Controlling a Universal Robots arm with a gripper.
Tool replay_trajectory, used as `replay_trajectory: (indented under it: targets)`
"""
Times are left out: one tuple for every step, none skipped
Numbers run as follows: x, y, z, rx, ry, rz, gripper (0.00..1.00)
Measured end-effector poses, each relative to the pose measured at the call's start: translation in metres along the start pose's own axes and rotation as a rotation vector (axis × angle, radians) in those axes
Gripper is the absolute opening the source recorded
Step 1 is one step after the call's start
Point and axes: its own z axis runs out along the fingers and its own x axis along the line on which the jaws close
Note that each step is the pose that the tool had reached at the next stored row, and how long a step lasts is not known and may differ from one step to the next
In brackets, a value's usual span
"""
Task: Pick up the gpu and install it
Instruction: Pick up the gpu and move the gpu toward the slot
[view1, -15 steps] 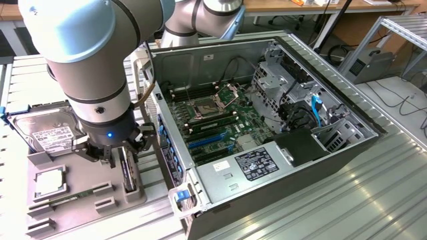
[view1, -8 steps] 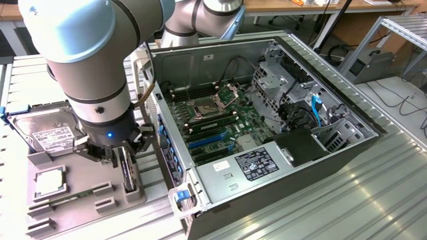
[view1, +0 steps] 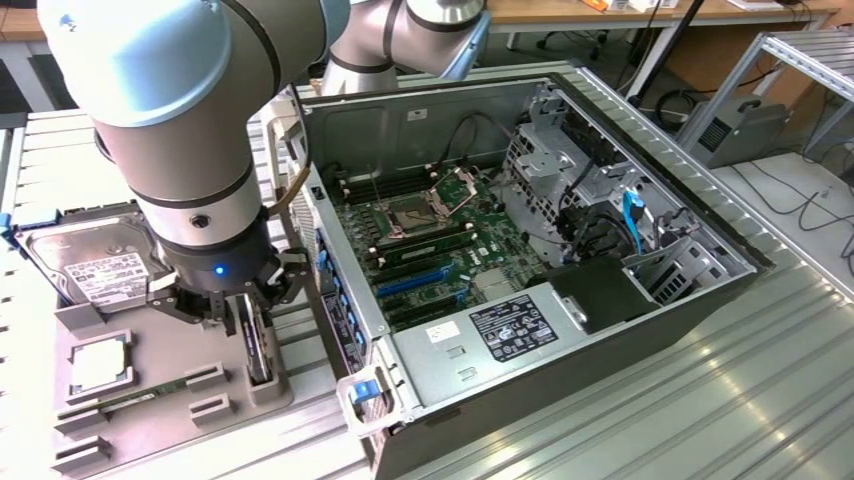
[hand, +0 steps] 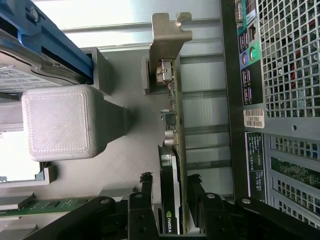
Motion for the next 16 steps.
replay_trajectory:
  targets:
    - [0.0000, 0.0000, 0.0000, -0.0001, -0.0001, 0.000, 0.41]
    - [0.0000, 0.0000, 0.0001, 0.0000, 0.0000, 0.000, 0.41]
    - [0.0000, 0.0000, 0.0003, 0.0000, -0.0001, 0.000, 0.41]
    - [0.0000, 0.0000, 0.0003, 0.0000, 0.0000, 0.000, 0.41]
    - [0.0000, 0.0000, 0.0004, 0.0000, 0.0000, 0.000, 0.41]
    - [0.0000, 0.0000, 0.0003, 0.0000, 0.0000, 0.000, 0.41]
    - [0.0000, 0.0000, 0.0004, 0.0000, -0.0001, 0.000, 0.41]
    - [0.0000, 0.0000, 0.0003, 0.0000, 0.0001, 0.000, 0.41]
    - [0.0000, 0.0000, 0.0004, 0.0000, 0.0000, 0.000, 0.41]
    - [0.0000, 0.0000, 0.0004, 0.0000, 0.0000, 0.000, 0.41]
    - [0.0000, 0.0000, 0.0004, 0.0000, 0.0000, 0.000, 0.41]
    - [0.0000, 0.0000, 0.0004, 0.0000, -0.0001, 0.000, 0.41]
    - [0.0000, 0.0000, 0.0004, 0.0000, -0.0001, 0.000, 0.41]
    - [0.0000, 0.0000, 0.0004, 0.0000, -0.0001, 0.000, 0.40]
    - [0.0000, 0.0000, 0.0003, 0.0000, 0.0000, 0.000, 0.33]
    - [0.0000, 0.0000, 0.0003, 0.0001, 0.0000, 0.000, 0.33]
